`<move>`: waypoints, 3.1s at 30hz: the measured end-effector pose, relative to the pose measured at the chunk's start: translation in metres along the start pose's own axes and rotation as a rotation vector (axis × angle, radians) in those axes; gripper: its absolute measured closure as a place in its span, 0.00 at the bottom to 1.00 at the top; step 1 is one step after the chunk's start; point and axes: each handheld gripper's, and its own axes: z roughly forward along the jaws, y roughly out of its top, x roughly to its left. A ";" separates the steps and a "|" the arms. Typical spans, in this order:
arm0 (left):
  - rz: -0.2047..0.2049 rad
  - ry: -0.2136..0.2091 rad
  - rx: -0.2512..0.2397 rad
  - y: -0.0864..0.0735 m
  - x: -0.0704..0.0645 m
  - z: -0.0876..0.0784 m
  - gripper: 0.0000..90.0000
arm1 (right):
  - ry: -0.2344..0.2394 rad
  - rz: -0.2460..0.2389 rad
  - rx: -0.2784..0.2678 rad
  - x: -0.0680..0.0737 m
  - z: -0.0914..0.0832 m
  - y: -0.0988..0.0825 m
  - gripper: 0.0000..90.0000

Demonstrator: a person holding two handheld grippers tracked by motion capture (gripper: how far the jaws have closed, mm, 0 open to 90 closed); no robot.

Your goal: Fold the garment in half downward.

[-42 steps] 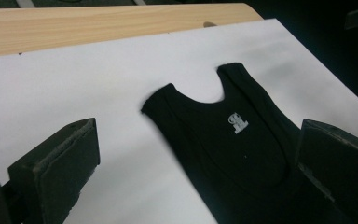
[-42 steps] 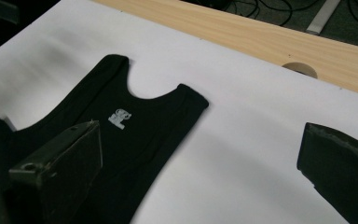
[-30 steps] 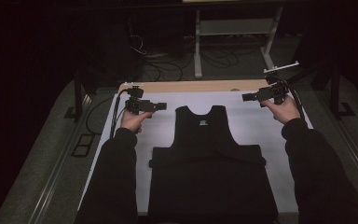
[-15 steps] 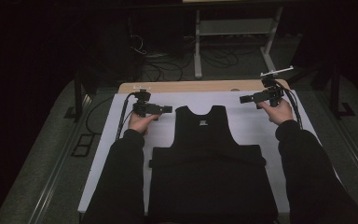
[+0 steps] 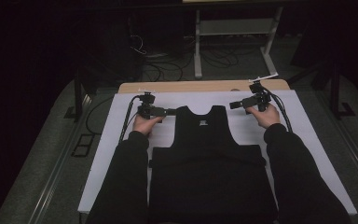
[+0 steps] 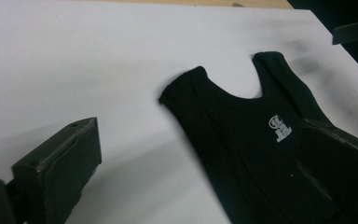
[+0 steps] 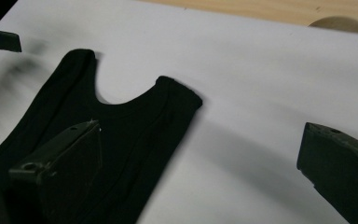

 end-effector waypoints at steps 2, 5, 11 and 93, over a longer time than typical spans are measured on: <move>-0.006 -0.006 0.005 -0.001 -0.001 0.003 0.01 | 0.002 0.000 0.013 0.002 0.005 -0.002 0.00; -0.005 -0.012 0.011 -0.002 -0.003 0.007 0.02 | 0.005 -0.007 0.021 0.006 0.010 -0.003 0.00; -0.044 -0.037 0.009 -0.003 -0.007 0.012 0.06 | 0.041 -0.015 0.027 0.014 0.018 -0.006 0.11; 0.064 0.001 -0.084 -0.015 -0.066 -0.013 0.96 | 0.049 -0.138 -0.102 0.064 -0.010 -0.030 0.95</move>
